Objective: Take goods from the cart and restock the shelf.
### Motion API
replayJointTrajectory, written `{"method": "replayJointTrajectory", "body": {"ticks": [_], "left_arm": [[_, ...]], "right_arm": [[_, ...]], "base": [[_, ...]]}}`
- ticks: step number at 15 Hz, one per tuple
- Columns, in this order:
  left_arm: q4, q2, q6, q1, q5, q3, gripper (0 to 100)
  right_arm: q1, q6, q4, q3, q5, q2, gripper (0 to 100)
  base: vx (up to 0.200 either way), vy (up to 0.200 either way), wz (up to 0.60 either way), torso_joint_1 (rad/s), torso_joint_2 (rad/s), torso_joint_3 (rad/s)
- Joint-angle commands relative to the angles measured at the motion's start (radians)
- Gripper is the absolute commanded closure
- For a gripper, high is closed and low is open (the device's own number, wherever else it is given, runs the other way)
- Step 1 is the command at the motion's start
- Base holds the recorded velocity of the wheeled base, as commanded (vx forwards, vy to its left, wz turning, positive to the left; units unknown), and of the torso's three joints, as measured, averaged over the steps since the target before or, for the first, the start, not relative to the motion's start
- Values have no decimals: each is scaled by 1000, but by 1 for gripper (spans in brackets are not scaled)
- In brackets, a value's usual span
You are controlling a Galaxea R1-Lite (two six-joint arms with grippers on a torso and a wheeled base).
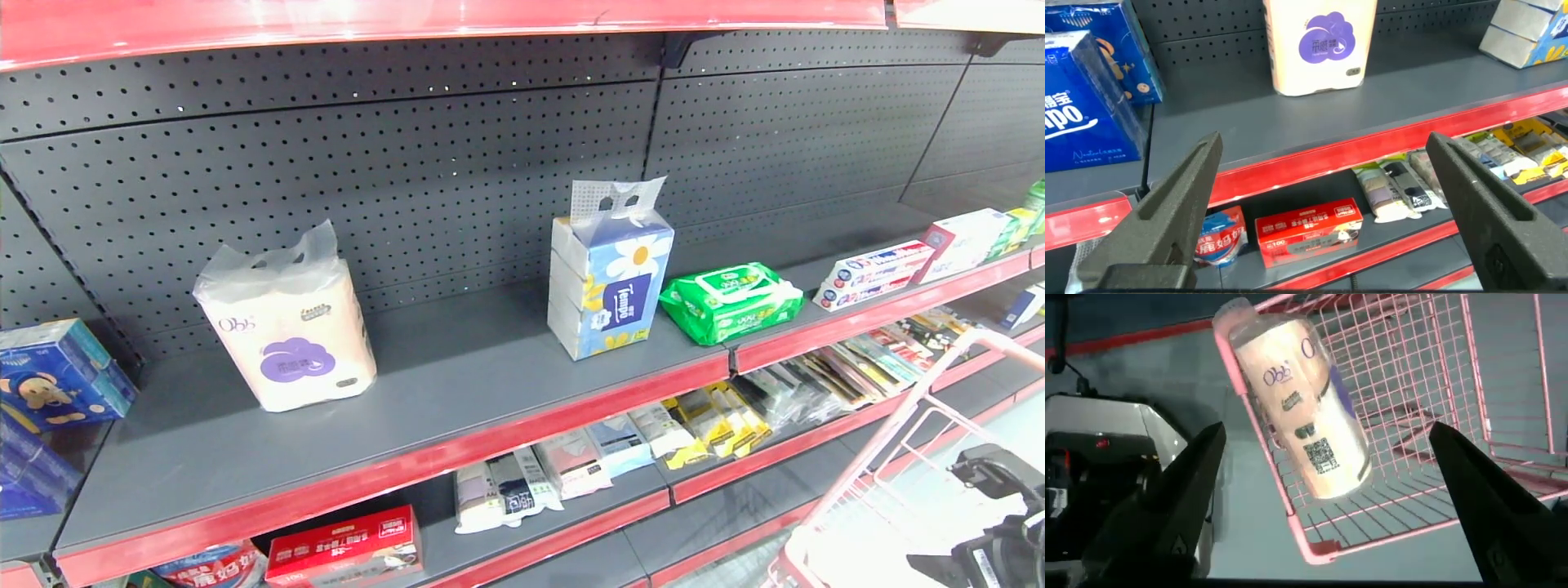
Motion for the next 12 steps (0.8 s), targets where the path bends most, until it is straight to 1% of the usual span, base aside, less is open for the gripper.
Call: {"method": "replayJointTrajectory", "body": {"ticks": [1, 2, 6, 9, 12], "left_arm": [[0, 2, 0, 0, 0, 0, 0], [0, 0, 0, 0, 0, 0, 0], [0, 2, 0, 0, 0, 0, 0], [0, 0, 0, 0, 0, 0, 0], [0, 2, 0, 0, 0, 0, 0]], "right_arm": [[-9, -86, -109, 27, 48, 204, 0], [-9, -151, -109, 39, 72, 223, 0], [-11, -264, -116, 59, 83, 270, 0], [-53, -338, -149, 53, 74, 308, 0], [-87, -401, -156, 59, 72, 313, 0]], "base": [[0, 0, 0, 0, 0, 0], [0, 0, 0, 0, 0, 0], [0, 0, 0, 0, 0, 0], [0, 0, 0, 0, 0, 0], [0, 0, 0, 0, 0, 0]]}}
